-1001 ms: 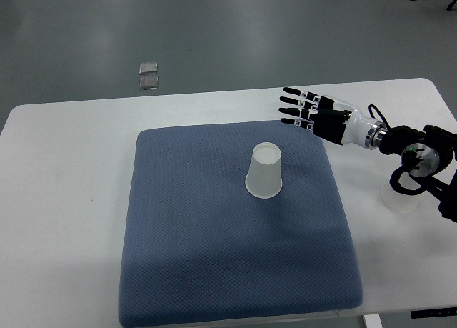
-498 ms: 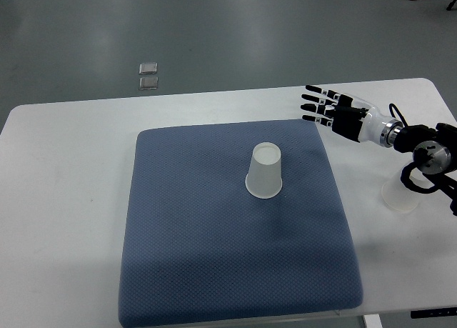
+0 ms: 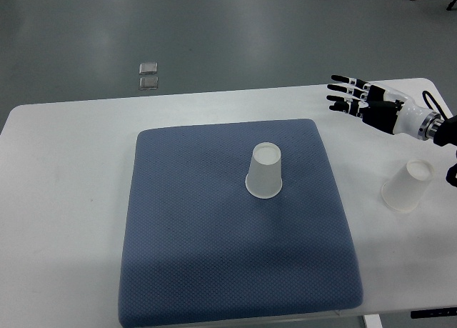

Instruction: Stack paper cups

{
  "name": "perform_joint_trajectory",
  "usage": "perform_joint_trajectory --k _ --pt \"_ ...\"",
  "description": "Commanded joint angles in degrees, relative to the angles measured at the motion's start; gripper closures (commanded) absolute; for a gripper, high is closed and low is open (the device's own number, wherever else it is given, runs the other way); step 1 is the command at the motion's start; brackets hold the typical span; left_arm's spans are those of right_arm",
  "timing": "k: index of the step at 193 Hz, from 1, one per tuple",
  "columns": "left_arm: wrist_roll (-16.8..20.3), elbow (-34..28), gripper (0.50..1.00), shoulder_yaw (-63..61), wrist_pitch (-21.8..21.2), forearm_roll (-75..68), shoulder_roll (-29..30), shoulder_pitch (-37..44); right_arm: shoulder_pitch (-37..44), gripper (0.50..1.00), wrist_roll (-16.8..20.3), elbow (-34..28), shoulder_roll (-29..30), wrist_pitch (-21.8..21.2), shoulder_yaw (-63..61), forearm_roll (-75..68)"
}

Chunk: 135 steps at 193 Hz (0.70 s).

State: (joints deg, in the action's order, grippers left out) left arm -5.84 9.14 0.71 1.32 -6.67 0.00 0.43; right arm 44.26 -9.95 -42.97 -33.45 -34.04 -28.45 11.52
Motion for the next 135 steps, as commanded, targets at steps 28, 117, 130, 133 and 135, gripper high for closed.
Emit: perform_joint_trajectory --k 28,117,130,133,135 --pt "0.0 0.0 0.5 0.0 0.0 0.1 0.0 0.0 1.0 0.562 -5.6 -0.1 -8.8 -1.0 -0.1 14.7" --pt "0.0 0.0 0.5 0.0 0.0 0.0 0.0 0.0 2.6 0.566 -24.2 -8.8 -20.6 -1.0 1.1 55.1" --pt "0.0 0.0 0.5 0.0 0.0 0.0 0.0 0.0 2.1 0.566 -25.1 -10.9 -21.8 -0.3 1.9 60.6" --pt "0.0 0.0 0.5 0.0 0.0 0.0 0.0 0.0 2.1 0.566 -25.1 -11.6 -22.3 1.1 2.5 62.1" --pt "0.0 0.0 0.5 0.0 0.0 0.0 0.0 0.0 2.1 0.566 -25.1 -12.0 -22.5 1.8 3.0 62.9"
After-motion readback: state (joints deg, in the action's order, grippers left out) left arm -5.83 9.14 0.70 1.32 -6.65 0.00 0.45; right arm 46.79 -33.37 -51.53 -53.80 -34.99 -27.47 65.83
